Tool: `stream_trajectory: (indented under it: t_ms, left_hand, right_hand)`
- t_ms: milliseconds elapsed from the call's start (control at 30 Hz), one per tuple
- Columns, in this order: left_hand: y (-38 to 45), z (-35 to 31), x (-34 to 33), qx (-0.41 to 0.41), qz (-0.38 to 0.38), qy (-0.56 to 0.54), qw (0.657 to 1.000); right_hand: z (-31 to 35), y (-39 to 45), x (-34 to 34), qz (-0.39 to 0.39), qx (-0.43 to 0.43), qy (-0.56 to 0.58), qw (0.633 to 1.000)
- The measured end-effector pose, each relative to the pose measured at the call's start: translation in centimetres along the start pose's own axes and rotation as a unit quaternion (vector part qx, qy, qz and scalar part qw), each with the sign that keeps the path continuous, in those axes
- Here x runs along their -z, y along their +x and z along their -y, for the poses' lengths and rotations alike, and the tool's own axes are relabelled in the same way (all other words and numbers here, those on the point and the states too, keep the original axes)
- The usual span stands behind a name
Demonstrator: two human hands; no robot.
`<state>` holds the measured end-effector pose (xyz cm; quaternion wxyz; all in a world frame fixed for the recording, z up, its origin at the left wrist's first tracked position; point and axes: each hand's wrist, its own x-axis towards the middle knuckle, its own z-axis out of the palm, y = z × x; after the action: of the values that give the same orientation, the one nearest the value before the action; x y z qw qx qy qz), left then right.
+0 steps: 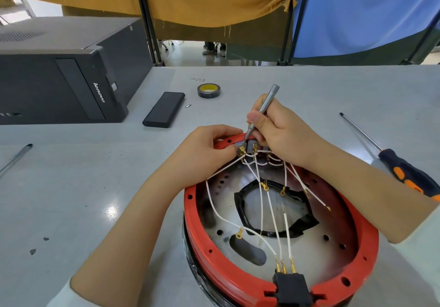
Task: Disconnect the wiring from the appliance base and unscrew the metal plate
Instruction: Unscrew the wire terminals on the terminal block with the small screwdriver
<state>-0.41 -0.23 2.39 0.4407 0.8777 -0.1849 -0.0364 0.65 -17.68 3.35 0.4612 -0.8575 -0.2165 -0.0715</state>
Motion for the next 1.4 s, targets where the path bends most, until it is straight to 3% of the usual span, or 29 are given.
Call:
stream_trajectory:
  t_ms: [533,900,1067,1200,1400]
  left_hand:
    - [0.0,0.2,-0.1,-0.032,-0.008,-0.011,0.999]
    - [0.0,0.1,-0.1,-0.022,0.005,-0.024,0.999]
    - [0.0,0.1,-0.1,-0.018,0.006,-0.018,1.000]
    - [0.0,0.2,0.0,-0.017,-0.003,-0.008,1.000]
    - [0.0,0.1,0.0,-0.001,-0.003,-0.010,1.000]
  right_hand:
    - [0.4,0.5,-0.4,0.065,0.012,-0.104,0.992]
    - [2.0,2.9,-0.9,0.115,-0.062,-0.144,0.981]
    - [1.9,2.2,0.0,0.111,-0.072,-0.044,0.990]
    - [1.3,0.6,0.6,0.025,-0.036,0.066,0.997]
    - [-0.2,-0.6,0.1,-0.014,-0.039,0.071,0.997]
